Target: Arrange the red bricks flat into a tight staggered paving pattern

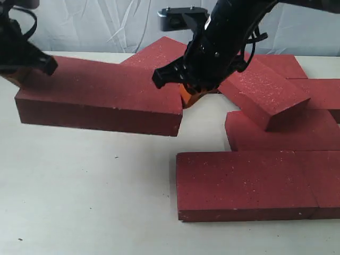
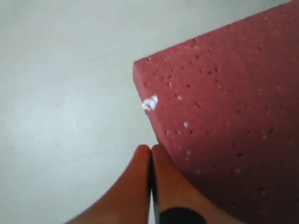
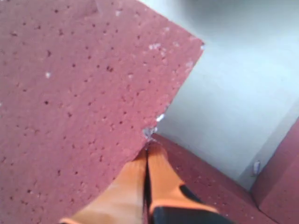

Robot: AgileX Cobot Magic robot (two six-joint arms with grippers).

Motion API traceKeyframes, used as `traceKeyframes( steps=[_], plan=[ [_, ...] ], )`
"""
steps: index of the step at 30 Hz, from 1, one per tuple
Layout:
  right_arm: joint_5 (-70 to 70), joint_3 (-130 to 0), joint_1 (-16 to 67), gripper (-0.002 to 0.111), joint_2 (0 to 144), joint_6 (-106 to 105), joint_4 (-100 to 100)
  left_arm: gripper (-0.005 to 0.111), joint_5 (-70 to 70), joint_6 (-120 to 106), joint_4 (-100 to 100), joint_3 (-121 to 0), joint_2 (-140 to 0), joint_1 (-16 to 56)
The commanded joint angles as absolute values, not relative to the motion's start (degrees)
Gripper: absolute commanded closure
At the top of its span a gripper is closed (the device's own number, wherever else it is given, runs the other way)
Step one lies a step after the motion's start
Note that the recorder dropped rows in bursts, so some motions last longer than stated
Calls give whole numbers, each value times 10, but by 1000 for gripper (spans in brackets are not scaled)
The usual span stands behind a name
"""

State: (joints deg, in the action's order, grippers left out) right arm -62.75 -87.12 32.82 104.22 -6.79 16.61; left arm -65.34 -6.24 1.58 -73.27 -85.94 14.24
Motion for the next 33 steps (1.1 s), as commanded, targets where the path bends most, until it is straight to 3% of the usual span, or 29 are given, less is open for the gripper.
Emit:
traceKeyframes(
  steps=[1, 9, 14, 24, 33],
  plan=[
    [-539, -828, 382, 109, 1032, -59, 236, 107, -558, -64, 95, -609, -814, 155],
    [-380, -721, 434, 109, 1060, -57, 245, 107, -365, -65, 33, -412, -816, 155],
    [-350, -720, 434, 109, 1090, -57, 248, 107, -289, -64, -5, -368, -828, 155],
    [-346, -720, 434, 109, 1100, -49, 227, 107, -280, -47, -68, -360, -853, 153],
    [-367, -720, 433, 109, 1100, 45, 127, 107, -299, 22, -101, -360, -853, 102]
  ],
)
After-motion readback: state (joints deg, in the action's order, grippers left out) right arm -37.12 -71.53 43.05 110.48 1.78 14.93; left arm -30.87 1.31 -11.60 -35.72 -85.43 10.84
